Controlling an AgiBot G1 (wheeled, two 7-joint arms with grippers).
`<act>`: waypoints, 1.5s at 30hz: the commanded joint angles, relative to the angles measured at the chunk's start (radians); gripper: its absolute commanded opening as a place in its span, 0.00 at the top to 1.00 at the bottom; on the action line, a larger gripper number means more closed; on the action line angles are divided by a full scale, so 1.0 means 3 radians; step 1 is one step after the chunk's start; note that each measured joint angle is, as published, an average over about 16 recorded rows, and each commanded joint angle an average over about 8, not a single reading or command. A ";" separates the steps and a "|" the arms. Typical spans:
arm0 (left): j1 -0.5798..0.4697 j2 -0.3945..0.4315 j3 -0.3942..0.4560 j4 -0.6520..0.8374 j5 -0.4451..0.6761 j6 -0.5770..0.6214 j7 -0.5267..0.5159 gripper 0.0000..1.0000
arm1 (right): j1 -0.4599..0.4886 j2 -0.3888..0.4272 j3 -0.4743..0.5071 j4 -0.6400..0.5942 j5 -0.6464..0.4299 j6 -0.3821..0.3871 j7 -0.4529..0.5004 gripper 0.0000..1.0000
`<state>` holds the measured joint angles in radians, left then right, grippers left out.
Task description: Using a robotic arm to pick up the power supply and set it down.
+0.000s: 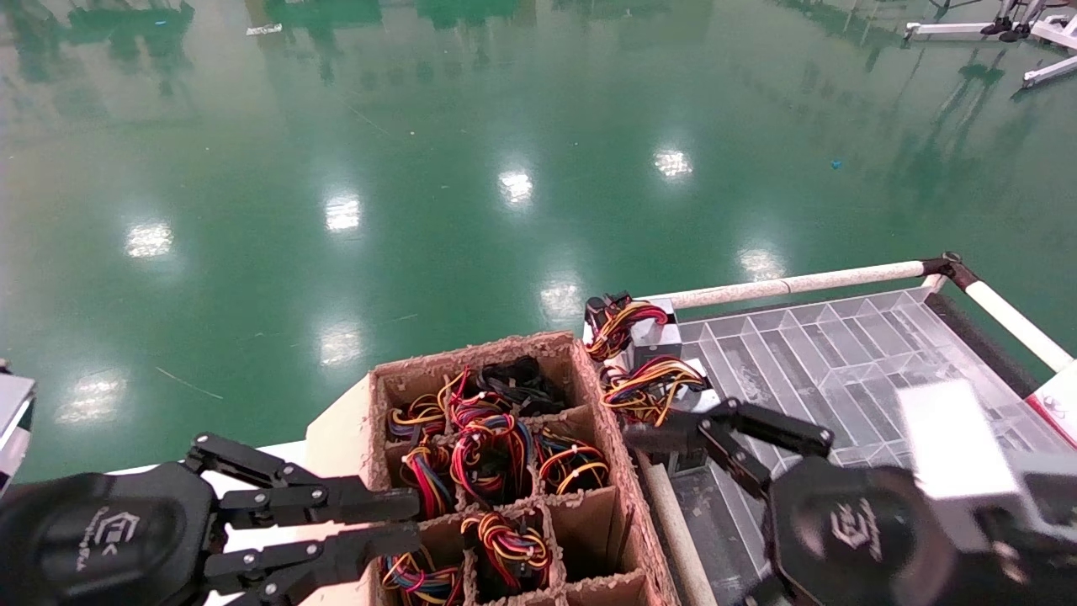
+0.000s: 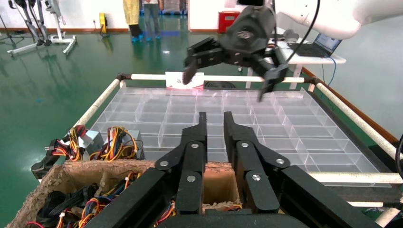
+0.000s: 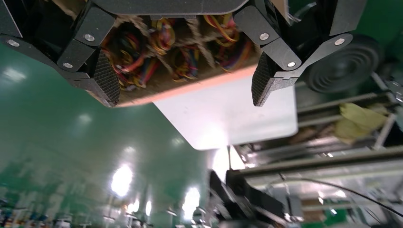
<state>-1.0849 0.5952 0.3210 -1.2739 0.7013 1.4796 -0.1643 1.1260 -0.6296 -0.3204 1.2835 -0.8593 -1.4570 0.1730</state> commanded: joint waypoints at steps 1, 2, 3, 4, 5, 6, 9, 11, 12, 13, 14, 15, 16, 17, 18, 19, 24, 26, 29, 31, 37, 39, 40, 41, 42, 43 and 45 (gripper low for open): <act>0.0000 0.0000 0.0000 0.0000 0.0000 0.0000 0.0000 1.00 | 0.0049 -0.0018 -0.0023 -0.0001 -0.0099 0.0050 -0.0017 0.00; 0.0000 0.0000 0.0000 0.0000 0.0000 0.0000 0.0000 1.00 | 0.0077 -0.0044 -0.0054 -0.0009 -0.0159 0.0054 -0.0015 0.00; 0.0000 0.0000 0.0000 0.0000 0.0000 0.0000 0.0000 1.00 | 0.0104 -0.0075 -0.0091 -0.0019 -0.0223 0.0056 -0.0011 0.00; 0.0000 0.0000 0.0001 0.0000 0.0000 0.0000 0.0000 1.00 | 0.0131 -0.0106 -0.0129 -0.0031 -0.0288 0.0056 -0.0007 0.00; 0.0000 0.0000 0.0001 0.0000 0.0000 0.0000 0.0000 1.00 | 0.0155 -0.0134 -0.0168 -0.0043 -0.0355 0.0056 -0.0004 0.00; 0.0000 0.0000 0.0001 0.0000 0.0000 0.0000 0.0000 1.00 | 0.0178 -0.0165 -0.0207 -0.0056 -0.0423 0.0057 0.0000 0.00; -0.0001 0.0000 0.0001 0.0000 -0.0001 0.0000 0.0001 1.00 | 0.0225 -0.0254 -0.0305 -0.0110 -0.0585 0.0066 0.0005 0.10; -0.0001 0.0000 0.0001 0.0001 -0.0001 0.0000 0.0001 1.00 | 0.0245 -0.0309 -0.0357 -0.0149 -0.0672 0.0076 0.0001 0.31; -0.0001 0.0000 0.0001 0.0001 -0.0001 0.0000 0.0001 1.00 | 0.0252 -0.0339 -0.0382 -0.0169 -0.0710 0.0084 -0.0002 0.43; -0.0001 0.0000 0.0001 0.0001 -0.0001 0.0000 0.0001 1.00 | 0.0259 -0.0371 -0.0405 -0.0188 -0.0745 0.0091 -0.0005 0.56; -0.0001 0.0000 0.0002 0.0001 -0.0001 0.0000 0.0001 1.00 | 0.0264 -0.0402 -0.0427 -0.0207 -0.0776 0.0097 -0.0008 0.68; -0.0001 0.0000 0.0002 0.0001 -0.0001 0.0000 0.0001 1.00 | 0.0271 -0.0436 -0.0451 -0.0228 -0.0811 0.0103 -0.0012 0.80; -0.0001 0.0000 0.0002 0.0001 -0.0001 0.0000 0.0001 1.00 | 0.0279 -0.0471 -0.0477 -0.0249 -0.0848 0.0110 -0.0014 0.90; -0.0001 -0.0001 0.0002 0.0001 -0.0001 0.0000 0.0001 1.00 | 0.0290 -0.0506 -0.0501 -0.0272 -0.0883 0.0117 -0.0017 0.96; -0.0001 -0.0001 0.0002 0.0001 -0.0001 0.0000 0.0001 1.00 | 0.0303 -0.0545 -0.0525 -0.0299 -0.0920 0.0125 -0.0022 0.99; -0.0001 -0.0001 0.0002 0.0001 -0.0001 0.0000 0.0001 1.00 | 0.0319 -0.0585 -0.0550 -0.0329 -0.0957 0.0132 -0.0027 1.00; -0.0001 -0.0001 0.0002 0.0001 -0.0002 -0.0001 0.0001 1.00 | 0.0438 -0.0782 -0.0673 -0.0500 -0.1172 0.0174 -0.0069 1.00; -0.0001 -0.0001 0.0003 0.0001 -0.0002 -0.0001 0.0001 1.00 | 0.0490 -0.0858 -0.0718 -0.0573 -0.1256 0.0193 -0.0091 1.00; -0.0001 -0.0001 0.0003 0.0001 -0.0002 -0.0001 0.0002 1.00 | 0.0563 -0.0965 -0.0779 -0.0684 -0.1373 0.0221 -0.0129 1.00; -0.0001 -0.0001 0.0003 0.0001 -0.0002 -0.0001 0.0002 1.00 | 0.0603 -0.1032 -0.0813 -0.0760 -0.1432 0.0236 -0.0158 1.00; -0.0001 -0.0001 0.0004 0.0001 -0.0002 -0.0001 0.0002 0.47 | 0.0703 -0.1190 -0.0889 -0.0951 -0.1567 0.0262 -0.0259 1.00; -0.0001 -0.0001 0.0004 0.0001 -0.0002 -0.0001 0.0002 0.22 | 0.0730 -0.1220 -0.0911 -0.0997 -0.1609 0.0266 -0.0285 1.00; -0.0001 -0.0001 0.0004 0.0001 -0.0003 -0.0001 0.0002 0.11 | 0.0742 -0.1232 -0.0921 -0.1018 -0.1629 0.0268 -0.0295 1.00; -0.0001 -0.0001 0.0004 0.0001 -0.0003 -0.0001 0.0002 0.02 | 0.0752 -0.1240 -0.0930 -0.1036 -0.1647 0.0270 -0.0303 1.00; -0.0001 -0.0001 0.0004 0.0001 -0.0003 -0.0001 0.0002 0.00 | 0.0760 -0.1245 -0.0938 -0.1052 -0.1665 0.0272 -0.0309 1.00; -0.0001 -0.0001 0.0004 0.0001 -0.0003 -0.0001 0.0002 0.00 | 0.0766 -0.1248 -0.0945 -0.1067 -0.1681 0.0274 -0.0313 1.00; -0.0001 -0.0002 0.0004 0.0001 -0.0003 -0.0001 0.0002 0.00 | 0.0773 -0.1247 -0.0956 -0.1089 -0.1706 0.0279 -0.0318 1.00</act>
<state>-1.0853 0.5947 0.3223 -1.2737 0.7004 1.4792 -0.1636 1.3544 -1.0001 -0.6040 0.9615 -1.3657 -1.3733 0.0798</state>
